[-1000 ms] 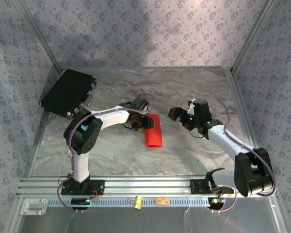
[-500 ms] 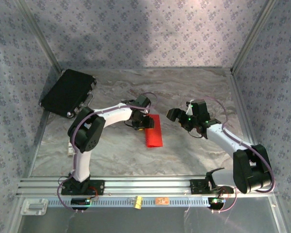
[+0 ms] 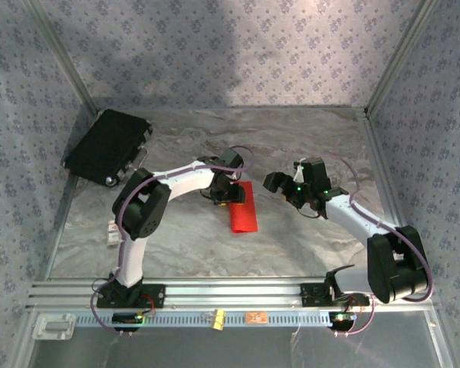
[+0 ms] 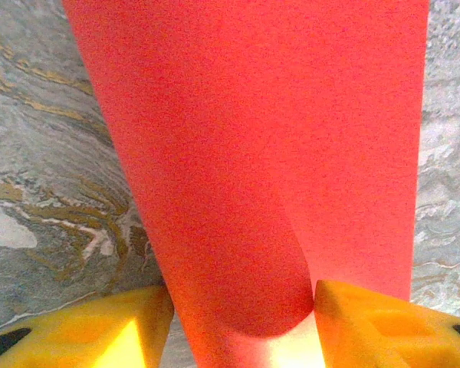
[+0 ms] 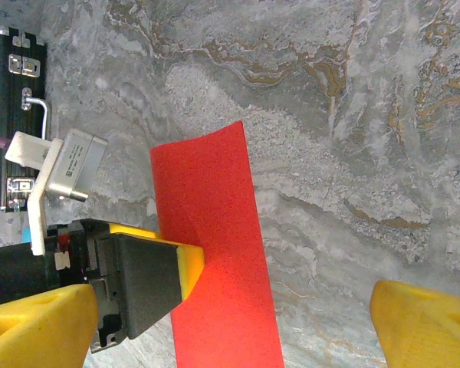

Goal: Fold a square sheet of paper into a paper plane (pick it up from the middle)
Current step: First fold the square sheet of paper in half at the center of the table, then hold the square sheet of paper at the center of the table.

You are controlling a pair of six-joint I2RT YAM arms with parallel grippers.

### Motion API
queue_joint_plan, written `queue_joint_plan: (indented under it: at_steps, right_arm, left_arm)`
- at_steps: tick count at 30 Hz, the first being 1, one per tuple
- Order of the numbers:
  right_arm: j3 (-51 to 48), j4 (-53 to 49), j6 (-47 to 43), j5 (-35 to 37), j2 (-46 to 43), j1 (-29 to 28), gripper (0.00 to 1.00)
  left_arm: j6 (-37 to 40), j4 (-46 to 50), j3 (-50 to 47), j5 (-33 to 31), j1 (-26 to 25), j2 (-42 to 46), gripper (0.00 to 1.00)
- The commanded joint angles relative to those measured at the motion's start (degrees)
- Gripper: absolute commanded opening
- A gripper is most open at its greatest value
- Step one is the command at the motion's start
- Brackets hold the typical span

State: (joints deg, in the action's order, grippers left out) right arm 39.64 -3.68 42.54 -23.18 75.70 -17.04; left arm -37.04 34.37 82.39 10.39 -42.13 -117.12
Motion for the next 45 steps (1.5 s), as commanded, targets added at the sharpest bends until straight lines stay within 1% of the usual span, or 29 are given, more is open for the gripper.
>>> queue_joint_plan:
  at_steps: [1,4,12,19,21,31,41,45]
  right_arm:
    - [0.60,-1.40,-1.06,0.77,0.48,-0.10,0.94]
    - [0.48,-1.02,-1.45,0.35,1.04,-0.10,0.93]
    - [0.24,0.07,-1.37,-1.25,3.55,-0.28,0.89]
    - [0.45,-0.16,-1.32,-1.52,4.53,-0.28,0.89]
    - [0.45,-0.17,-1.32,-1.49,4.52,-0.36,0.89]
    - [0.86,-0.52,-1.45,-1.52,5.07,-0.36,0.89]
    - [0.86,-0.87,-1.41,-1.34,5.11,-0.45,0.89]
    - [0.92,-0.89,-1.41,-1.30,5.14,-0.45,0.89]
  left_arm:
    - [1.30,3.20,-0.61,-3.87,-0.16,-4.34,0.55]
    - [1.00,3.25,-0.65,-4.33,-0.17,-4.52,0.55]
    - [0.85,3.00,-0.69,-4.44,-0.17,-4.52,0.55]
    - [1.09,3.14,-0.64,-5.05,-0.17,-4.26,0.54]
    - [1.19,2.99,-0.60,-5.07,-0.23,-4.26,0.52]
    - [1.91,2.73,-0.65,-4.90,-0.19,-4.30,0.55]
    - [2.61,4.20,0.49,-8.93,-0.20,-3.87,0.56]
    - [2.44,5.26,0.91,-9.51,-0.17,-3.53,0.57]
